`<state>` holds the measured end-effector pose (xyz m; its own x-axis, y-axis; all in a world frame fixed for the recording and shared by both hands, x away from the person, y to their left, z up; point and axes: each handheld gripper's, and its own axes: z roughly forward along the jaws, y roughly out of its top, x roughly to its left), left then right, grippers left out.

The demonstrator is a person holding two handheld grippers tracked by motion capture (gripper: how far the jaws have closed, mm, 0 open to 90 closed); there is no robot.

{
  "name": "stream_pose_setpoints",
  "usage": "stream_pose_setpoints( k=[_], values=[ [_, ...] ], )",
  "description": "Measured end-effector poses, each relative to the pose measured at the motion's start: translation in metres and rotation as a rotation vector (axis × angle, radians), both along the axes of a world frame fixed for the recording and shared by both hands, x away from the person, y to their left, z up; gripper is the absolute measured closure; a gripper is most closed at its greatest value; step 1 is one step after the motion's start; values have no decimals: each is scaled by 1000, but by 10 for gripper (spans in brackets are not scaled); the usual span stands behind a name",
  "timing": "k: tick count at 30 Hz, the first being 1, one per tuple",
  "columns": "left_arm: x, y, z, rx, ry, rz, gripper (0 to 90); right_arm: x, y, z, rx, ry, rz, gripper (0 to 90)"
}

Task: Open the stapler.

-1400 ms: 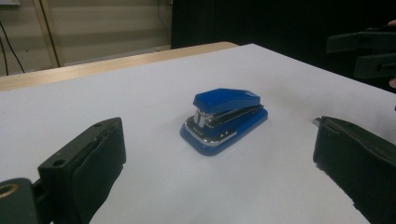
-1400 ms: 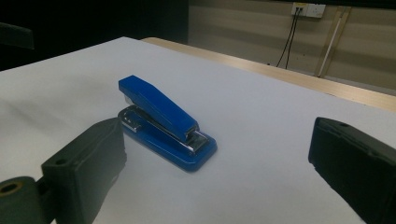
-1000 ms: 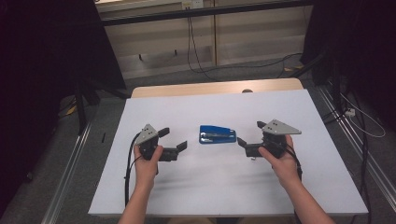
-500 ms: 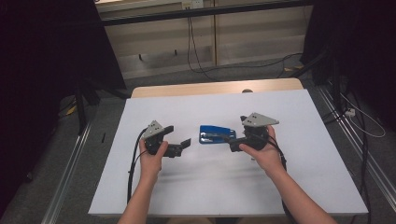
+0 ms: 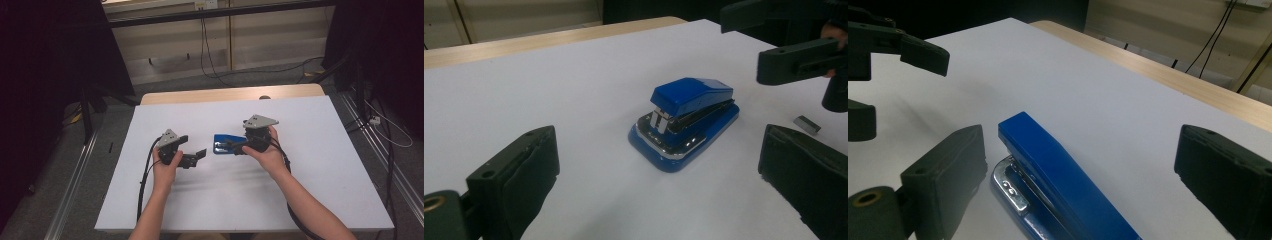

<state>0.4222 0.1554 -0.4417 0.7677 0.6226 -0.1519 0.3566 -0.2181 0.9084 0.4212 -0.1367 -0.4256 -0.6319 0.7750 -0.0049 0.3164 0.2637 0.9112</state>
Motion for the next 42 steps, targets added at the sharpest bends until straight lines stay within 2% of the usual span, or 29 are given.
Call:
stream_pose_setpoints(
  k=[2,7,14,17,22,26,33,37,40,42],
  values=[
    [0,-1,0,1,-4,2,31,4,1,-2,20,11,-1,70],
    [0,-1,0,12,-6,3,32,12,4,-3,21,24,4,104],
    [-1,0,-1,23,1,-3,32,20,15,-7,47,57,56,246],
    [-1,1,-1,27,6,-3,31,22,23,-8,10,58,80,275],
    [-2,1,-1,25,20,-14,29,27,36,-8,15,71,125,326],
    [-3,1,0,33,18,-19,30,28,45,-12,-19,74,153,350],
    [-3,0,-2,43,26,-22,32,36,46,-18,-42,97,158,417],
    [-3,-2,-3,46,26,-24,32,37,46,-21,-82,101,167,439],
    [-2,-2,-3,50,27,-26,32,38,45,-23,-70,109,175,463],
    [-2,-1,-3,51,27,-24,32,38,47,-24,-91,100,186,479]
  ],
)
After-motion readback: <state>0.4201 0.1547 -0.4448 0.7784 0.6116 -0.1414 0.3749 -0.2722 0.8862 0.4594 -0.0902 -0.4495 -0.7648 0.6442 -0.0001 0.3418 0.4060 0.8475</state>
